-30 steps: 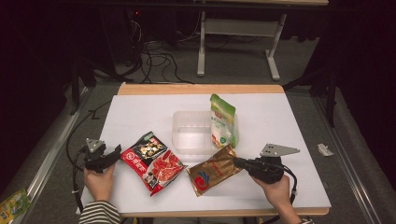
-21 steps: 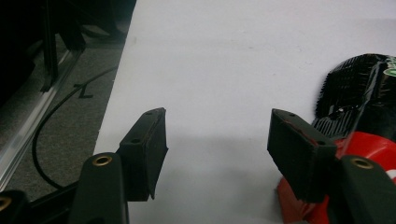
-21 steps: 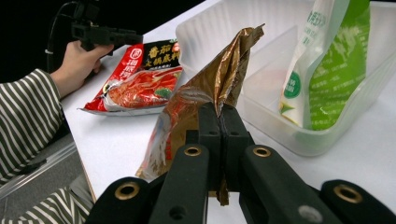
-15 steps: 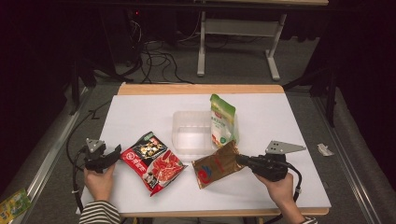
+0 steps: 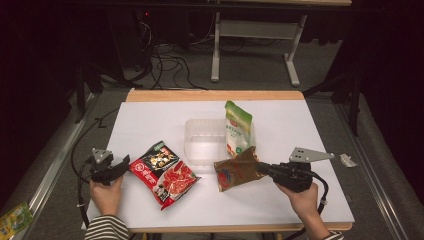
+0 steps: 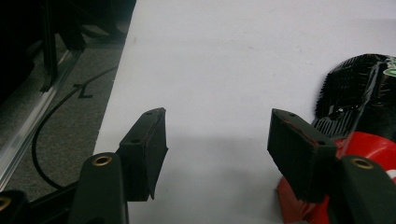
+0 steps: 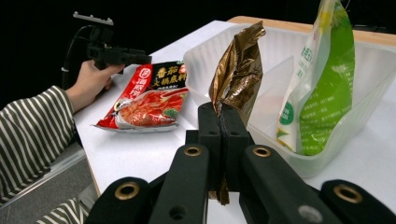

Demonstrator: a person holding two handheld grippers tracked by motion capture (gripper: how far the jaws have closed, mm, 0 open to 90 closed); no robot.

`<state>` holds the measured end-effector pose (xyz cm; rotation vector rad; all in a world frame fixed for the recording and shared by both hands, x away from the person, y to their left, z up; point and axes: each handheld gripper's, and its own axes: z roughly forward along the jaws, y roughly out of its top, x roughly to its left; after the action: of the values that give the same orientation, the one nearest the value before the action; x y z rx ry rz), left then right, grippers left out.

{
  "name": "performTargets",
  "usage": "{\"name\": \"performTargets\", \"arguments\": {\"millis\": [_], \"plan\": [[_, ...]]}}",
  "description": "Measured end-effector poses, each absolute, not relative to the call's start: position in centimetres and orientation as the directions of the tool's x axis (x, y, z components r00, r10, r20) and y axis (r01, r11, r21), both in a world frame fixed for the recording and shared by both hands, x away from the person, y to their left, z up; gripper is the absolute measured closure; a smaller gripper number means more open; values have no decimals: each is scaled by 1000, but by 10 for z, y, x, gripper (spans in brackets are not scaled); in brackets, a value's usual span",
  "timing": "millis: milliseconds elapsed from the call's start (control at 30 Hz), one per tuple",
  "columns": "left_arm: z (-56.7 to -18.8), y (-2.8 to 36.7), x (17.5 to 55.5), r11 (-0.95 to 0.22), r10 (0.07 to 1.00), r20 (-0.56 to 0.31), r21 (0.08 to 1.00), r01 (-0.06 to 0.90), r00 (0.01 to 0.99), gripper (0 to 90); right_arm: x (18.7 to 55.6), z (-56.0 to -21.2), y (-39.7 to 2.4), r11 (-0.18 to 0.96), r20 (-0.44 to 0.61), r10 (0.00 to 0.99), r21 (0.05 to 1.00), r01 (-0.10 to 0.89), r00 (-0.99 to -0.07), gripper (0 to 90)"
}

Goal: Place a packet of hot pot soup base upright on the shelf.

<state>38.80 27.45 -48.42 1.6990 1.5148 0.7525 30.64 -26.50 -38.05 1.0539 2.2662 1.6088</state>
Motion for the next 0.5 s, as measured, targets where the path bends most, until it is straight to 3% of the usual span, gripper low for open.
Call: {"name": "performTargets", "arguments": {"millis": [500], "plan": [[-484, 275, 388, -43, 990, -42, 825, 564, 137, 380, 303, -361, -269, 156, 245, 609, 896, 416, -755, 900]]}}
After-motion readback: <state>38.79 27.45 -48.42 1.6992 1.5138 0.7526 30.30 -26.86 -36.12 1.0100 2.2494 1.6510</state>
